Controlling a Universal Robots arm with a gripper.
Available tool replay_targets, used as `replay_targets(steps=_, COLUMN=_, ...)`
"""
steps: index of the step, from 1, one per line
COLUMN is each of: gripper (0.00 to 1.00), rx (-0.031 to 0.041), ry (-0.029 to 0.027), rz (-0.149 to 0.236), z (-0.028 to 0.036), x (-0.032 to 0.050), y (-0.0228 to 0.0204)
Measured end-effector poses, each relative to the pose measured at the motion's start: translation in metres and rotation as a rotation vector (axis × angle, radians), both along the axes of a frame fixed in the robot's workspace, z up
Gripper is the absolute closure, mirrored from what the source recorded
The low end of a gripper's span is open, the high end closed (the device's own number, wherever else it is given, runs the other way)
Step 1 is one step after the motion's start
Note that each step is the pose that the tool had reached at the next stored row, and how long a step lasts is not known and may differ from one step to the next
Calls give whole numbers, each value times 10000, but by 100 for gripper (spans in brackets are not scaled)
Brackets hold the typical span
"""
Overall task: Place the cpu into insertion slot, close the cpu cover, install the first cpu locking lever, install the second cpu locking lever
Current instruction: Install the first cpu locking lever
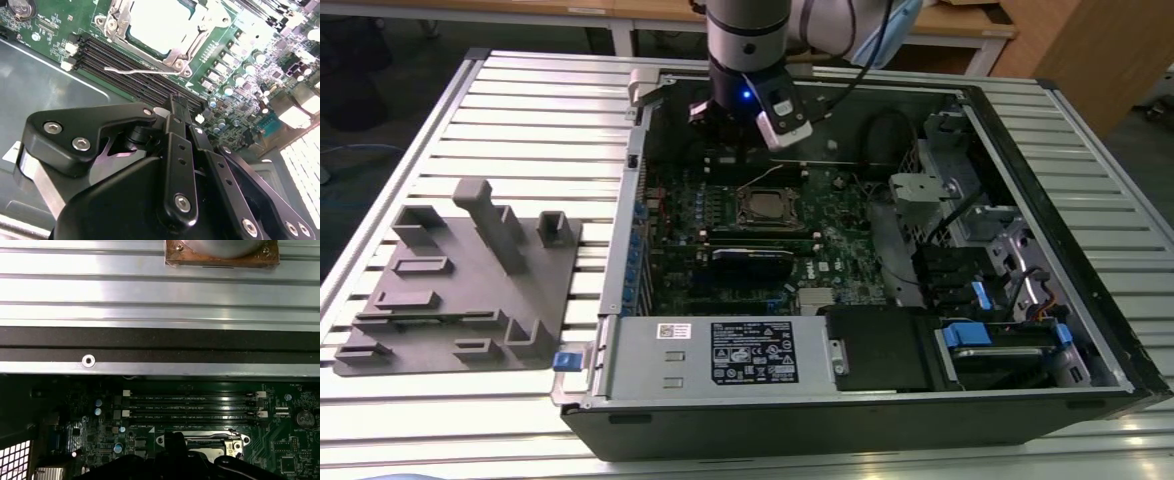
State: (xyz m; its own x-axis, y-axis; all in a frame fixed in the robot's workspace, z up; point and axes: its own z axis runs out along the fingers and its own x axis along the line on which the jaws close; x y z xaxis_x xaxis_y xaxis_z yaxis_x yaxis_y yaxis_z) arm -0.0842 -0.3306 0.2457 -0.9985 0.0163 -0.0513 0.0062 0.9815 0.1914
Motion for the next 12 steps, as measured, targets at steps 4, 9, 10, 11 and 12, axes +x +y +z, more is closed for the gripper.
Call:
replay_targets(steps=4, gripper=89, rx=1, ry=-4, rz=-106, z=-15, x=10, y=0)
replay_targets(steps=9, gripper=89, rx=1, ry=-4, rz=-541, z=-43, x=28, y=0)
replay_targets(steps=10, gripper=89, rx=1, ry=-4, rz=-616, z=-48, x=33, y=0)
replay_targets(steps=11, gripper=89, rx=2, ry=-4, rz=-680, z=-51, x=40, y=0)
replay_targets(steps=12, gripper=89, rx=1, ry=-3, rz=-730, z=-53, x=51, y=0)
